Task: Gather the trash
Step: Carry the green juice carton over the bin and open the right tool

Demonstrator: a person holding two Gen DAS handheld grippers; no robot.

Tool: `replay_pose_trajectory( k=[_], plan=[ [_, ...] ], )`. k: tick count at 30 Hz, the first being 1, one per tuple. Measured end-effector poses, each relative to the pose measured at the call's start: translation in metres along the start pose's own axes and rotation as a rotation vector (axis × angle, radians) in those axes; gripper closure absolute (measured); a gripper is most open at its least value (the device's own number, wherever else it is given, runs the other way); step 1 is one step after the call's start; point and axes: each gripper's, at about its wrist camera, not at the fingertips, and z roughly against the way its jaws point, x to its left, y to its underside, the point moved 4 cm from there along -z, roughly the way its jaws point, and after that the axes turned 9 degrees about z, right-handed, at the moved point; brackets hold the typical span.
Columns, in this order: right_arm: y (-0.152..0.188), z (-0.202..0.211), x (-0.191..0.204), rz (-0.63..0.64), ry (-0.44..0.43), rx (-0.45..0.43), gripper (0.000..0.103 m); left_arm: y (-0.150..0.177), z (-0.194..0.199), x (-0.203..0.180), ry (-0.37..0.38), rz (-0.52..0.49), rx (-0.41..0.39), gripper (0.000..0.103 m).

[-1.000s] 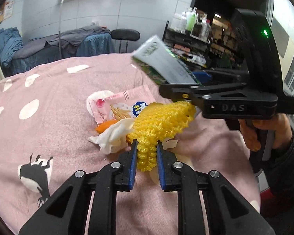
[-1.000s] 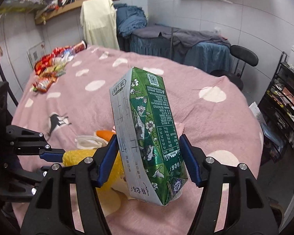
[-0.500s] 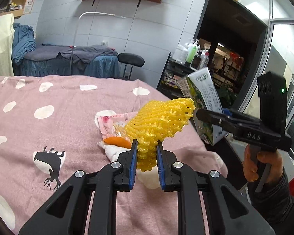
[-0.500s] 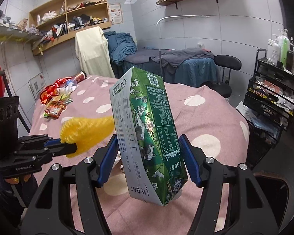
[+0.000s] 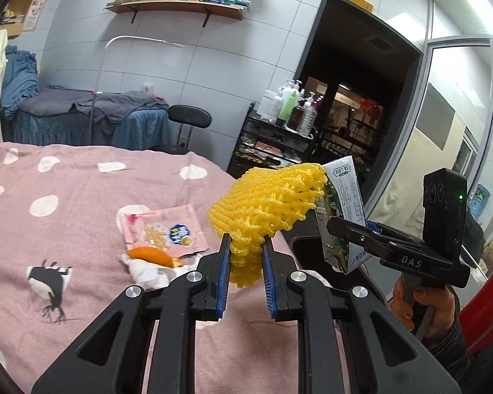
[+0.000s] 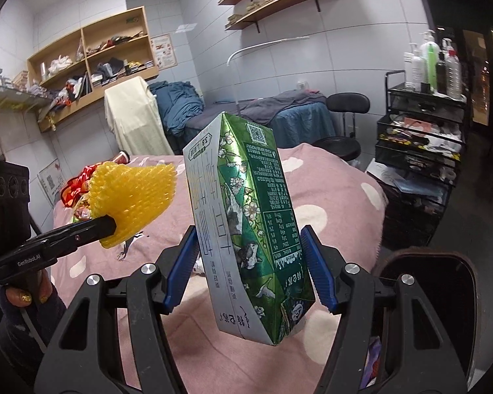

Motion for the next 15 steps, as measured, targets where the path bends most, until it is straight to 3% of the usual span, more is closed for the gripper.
replay_pose_trajectory(
  k=[5, 15],
  plan=[
    [0.016, 0.02, -0.025, -0.066, 0.074, -0.006, 0.04, 0.008, -0.023, -0.025, 0.059, -0.03, 0.043, 0.085],
    [0.076, 0.049, -0.112, -0.262, 0.304, 0.058, 0.04, 0.023, -0.075, -0.081, 0.169, -0.078, 0.119, 0.085]
  ],
)
